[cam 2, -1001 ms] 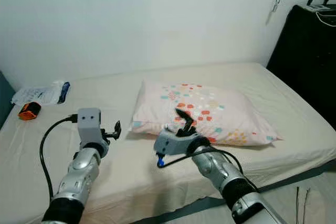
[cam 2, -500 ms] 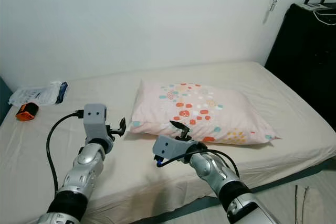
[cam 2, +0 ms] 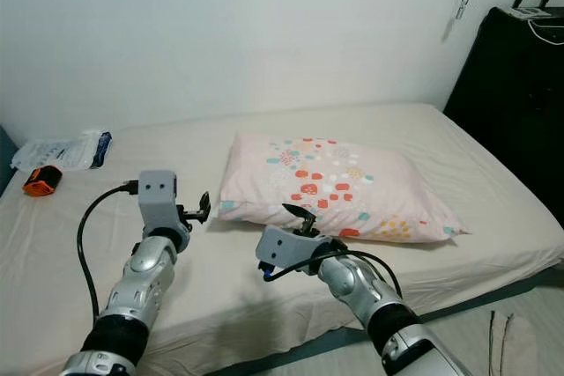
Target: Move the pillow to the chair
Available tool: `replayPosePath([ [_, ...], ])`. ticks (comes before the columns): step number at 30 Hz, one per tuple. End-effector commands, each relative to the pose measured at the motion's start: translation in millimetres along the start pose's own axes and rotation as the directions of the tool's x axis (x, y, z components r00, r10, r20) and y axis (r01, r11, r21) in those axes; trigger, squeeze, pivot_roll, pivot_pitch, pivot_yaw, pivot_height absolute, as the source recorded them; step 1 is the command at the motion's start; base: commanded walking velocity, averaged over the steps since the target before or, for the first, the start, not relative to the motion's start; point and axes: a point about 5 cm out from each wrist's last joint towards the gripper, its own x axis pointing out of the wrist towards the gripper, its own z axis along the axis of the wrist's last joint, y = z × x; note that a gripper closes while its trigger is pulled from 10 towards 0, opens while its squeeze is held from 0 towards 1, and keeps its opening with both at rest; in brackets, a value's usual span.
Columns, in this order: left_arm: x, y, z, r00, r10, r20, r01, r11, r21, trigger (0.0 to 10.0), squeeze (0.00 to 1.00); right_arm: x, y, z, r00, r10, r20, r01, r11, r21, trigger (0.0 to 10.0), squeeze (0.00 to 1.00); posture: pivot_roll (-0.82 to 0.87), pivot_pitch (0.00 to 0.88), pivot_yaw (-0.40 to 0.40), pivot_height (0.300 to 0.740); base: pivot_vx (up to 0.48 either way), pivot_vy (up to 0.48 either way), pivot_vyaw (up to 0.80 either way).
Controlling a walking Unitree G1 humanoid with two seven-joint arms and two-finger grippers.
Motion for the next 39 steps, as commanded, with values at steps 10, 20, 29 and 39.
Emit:
replayPosePath([
  [10, 2.7, -6.6, 0, 1.0, 0.0, 0.002, 0.0, 0.999, -0.032, 10.0, 0.0, -3.0, -1.5, -3, 1.0, 0.006, 0.005, -0.006, 1.0, 0.015, 10.0, 0.0, -0.07, 0.0, -0.105, 0.74, 0.0, 0.0, 0.0],
  [20, 3.2, -5.9, -1, 0.999, 0.032, 0.002, -0.032, 0.999, -0.028, 10.0, 0.0, -4.8, -4.6, -5, 1.0, 0.006, 0.001, -0.006, 1.0, 0.015, 10.0, 0.0, -0.09, 0.0, -0.115, 0.74, 0.0, 0.0, 0.0],
  [29, 0.4, -5.2, -9, 0.998, 0.055, -0.022, -0.056, 0.998, -0.034, 10.0, 0.0, -6.3, -7.5, -6, 1.0, 0.002, 0.002, -0.002, 1.0, 0.02, 10.0, 0.0, -0.1, 0.0, -0.119, 0.74, 0.0, 0.0, 0.0],
  [39, 0.3, -2.8, -9, 0.997, 0.07, -0.02, -0.071, 0.997, -0.038, 10.0, 0.0, -7.0, -8.2, -6, 1.0, -0.001, 0.005, 0.0, 1.0, 0.023, 10.0, 0.0, -0.1, 0.0, -0.122, 0.74, 0.0, 0.0, 0.0],
])
